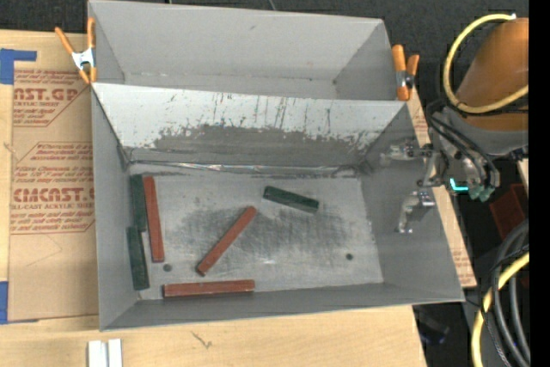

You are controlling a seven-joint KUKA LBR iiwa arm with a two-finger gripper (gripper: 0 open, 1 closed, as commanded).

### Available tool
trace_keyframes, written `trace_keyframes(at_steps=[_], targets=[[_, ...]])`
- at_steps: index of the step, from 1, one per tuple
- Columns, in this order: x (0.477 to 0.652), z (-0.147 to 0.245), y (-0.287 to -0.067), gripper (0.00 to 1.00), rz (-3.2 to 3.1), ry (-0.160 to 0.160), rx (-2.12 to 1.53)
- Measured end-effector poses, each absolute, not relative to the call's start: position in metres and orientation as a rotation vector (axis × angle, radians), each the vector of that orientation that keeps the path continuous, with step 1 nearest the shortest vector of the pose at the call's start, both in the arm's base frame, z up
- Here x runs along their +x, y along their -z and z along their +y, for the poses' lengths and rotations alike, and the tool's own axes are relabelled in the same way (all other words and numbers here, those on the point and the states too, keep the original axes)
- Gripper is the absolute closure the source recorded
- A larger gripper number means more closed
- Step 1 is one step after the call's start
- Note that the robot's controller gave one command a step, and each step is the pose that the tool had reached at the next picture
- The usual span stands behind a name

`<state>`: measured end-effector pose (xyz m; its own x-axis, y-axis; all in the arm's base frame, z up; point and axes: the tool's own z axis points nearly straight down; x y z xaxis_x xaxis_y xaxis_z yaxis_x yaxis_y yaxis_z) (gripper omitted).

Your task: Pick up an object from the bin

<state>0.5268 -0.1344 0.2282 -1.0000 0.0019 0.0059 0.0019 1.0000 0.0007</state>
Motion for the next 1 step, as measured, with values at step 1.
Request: trace_keyframes(at_steps=[1], targets=[[0.5285, -0.1337, -0.2327, 0.0, -3.144, -0.001, 0.0]])
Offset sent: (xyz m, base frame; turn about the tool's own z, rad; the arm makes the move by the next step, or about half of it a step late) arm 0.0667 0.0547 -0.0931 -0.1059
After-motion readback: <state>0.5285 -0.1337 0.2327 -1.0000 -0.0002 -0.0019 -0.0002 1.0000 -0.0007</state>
